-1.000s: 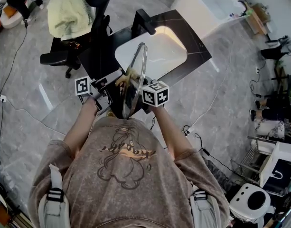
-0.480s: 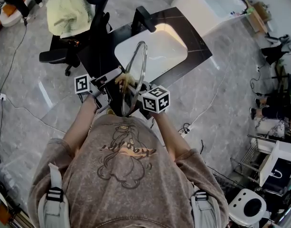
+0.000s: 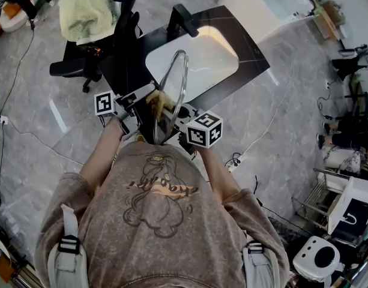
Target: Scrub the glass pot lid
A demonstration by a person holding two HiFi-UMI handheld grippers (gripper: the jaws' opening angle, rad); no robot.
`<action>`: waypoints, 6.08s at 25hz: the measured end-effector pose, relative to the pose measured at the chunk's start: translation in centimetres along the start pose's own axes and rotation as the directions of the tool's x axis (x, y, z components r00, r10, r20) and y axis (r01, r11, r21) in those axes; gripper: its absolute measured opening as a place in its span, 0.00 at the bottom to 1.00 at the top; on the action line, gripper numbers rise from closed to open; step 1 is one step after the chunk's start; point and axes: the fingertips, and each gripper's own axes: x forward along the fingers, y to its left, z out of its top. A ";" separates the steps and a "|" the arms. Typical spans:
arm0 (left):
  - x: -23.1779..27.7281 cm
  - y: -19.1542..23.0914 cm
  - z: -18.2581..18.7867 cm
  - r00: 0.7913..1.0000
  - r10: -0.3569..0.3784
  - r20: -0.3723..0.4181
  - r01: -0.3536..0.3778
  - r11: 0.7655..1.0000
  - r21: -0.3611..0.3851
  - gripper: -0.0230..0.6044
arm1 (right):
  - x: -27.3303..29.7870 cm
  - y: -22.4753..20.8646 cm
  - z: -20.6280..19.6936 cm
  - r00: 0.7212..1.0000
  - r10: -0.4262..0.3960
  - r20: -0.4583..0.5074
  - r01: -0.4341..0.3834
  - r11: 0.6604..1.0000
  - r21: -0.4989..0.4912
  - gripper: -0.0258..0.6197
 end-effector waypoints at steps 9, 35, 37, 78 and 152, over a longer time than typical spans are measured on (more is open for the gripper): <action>-0.2 0.2 -0.2 1.000 0.010 -0.005 -0.010 1.000 0.000 0.33 | -1.1 0.8 2.0 0.996 0.032 0.078 -0.033 0.999 0.012 0.10; -2.9 0.4 2.1 0.862 0.507 -0.004 -0.424 0.726 0.541 0.33 | -11.6 -10.1 1.5 0.872 -0.430 0.236 0.395 0.901 0.181 0.10; -3.0 0.7 2.3 0.809 0.588 0.005 -0.465 0.635 0.617 0.33 | -11.5 -10.1 1.1 0.872 -0.433 0.230 0.398 0.899 0.184 0.10; -6.2 14.6 2.2 0.390 0.920 0.050 -0.513 0.172 0.841 0.33 | -9.0 -9.7 -1.5 0.894 -0.422 0.153 0.391 0.899 0.195 0.10; -0.8 -6.6 1.8 0.820 0.486 0.303 -0.369 0.044 0.928 0.06 | -10.5 -1.9 7.5 0.793 -0.460 0.399 0.524 0.849 -0.063 0.10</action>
